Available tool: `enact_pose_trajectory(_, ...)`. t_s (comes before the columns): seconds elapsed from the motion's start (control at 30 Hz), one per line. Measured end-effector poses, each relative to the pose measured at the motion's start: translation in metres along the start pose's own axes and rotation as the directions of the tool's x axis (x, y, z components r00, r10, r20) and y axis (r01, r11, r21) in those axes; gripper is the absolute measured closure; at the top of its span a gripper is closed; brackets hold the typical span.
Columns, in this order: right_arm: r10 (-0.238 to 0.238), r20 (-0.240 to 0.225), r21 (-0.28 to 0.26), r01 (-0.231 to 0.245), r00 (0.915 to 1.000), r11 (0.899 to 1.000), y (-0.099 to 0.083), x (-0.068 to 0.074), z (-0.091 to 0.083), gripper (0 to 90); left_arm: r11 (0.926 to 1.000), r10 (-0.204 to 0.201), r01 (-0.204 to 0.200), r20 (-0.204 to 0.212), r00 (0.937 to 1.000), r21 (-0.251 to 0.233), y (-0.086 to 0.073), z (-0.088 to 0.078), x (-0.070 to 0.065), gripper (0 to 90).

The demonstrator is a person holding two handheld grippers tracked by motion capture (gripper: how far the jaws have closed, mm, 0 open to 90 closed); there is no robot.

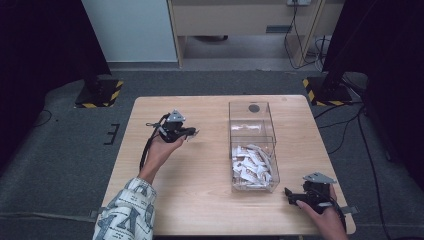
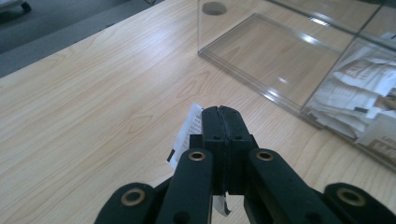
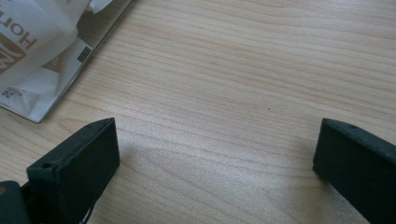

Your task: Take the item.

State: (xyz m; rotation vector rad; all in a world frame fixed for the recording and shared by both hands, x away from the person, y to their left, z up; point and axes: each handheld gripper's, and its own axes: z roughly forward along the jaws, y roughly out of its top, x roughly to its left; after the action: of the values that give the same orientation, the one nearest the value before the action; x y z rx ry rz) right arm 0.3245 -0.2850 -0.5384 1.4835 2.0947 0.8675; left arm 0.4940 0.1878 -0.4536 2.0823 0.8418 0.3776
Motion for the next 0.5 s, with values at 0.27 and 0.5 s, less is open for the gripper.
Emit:
enact_pose_trajectory(0.27, 0.0, 0.0, 0.0, 0.0, 1.0, 1.0, 0.0, 0.0, 0.0, 0.8, 0.9998, -0.018, 0.019, -0.022, 0.9996, 0.005, -0.0091, 0.0033, 0.0097, 89.3)
enact_pose_trajectory(0.5, 0.0, 0.0, 0.0, 0.0, 1.0, 1.0, 0.0, -0.0001, 0.0, 0.8, 0.9996, -0.014, 0.015, -0.043, 0.999, 0.024, -0.0116, 0.0095, 0.0095, 89.4)
